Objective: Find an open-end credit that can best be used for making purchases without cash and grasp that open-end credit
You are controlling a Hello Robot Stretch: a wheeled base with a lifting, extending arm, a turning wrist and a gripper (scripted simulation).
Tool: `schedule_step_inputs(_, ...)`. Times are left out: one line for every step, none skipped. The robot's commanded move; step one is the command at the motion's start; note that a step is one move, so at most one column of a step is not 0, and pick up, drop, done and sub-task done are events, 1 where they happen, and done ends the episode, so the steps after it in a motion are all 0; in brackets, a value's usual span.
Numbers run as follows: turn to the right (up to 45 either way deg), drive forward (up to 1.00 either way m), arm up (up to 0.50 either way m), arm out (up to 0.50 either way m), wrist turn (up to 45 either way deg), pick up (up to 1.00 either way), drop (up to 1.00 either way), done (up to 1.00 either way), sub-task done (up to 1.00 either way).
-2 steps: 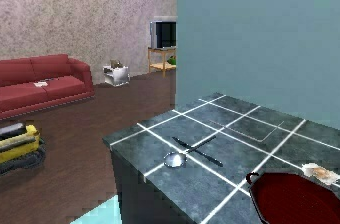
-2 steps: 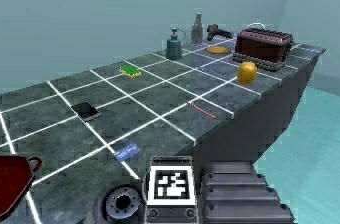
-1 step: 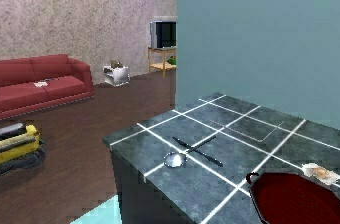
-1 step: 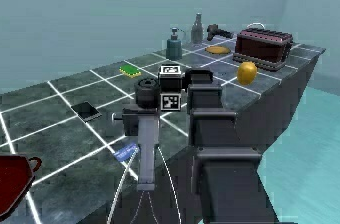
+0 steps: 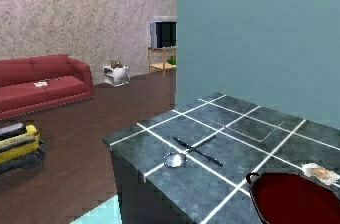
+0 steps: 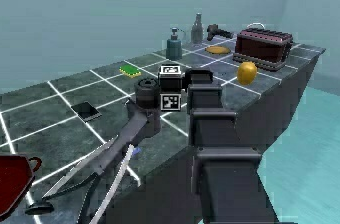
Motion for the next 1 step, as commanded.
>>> schedule_step_inputs(0.0,0.0,0.0,0.0,45.0,0.0,0.0,0.0,0.0)
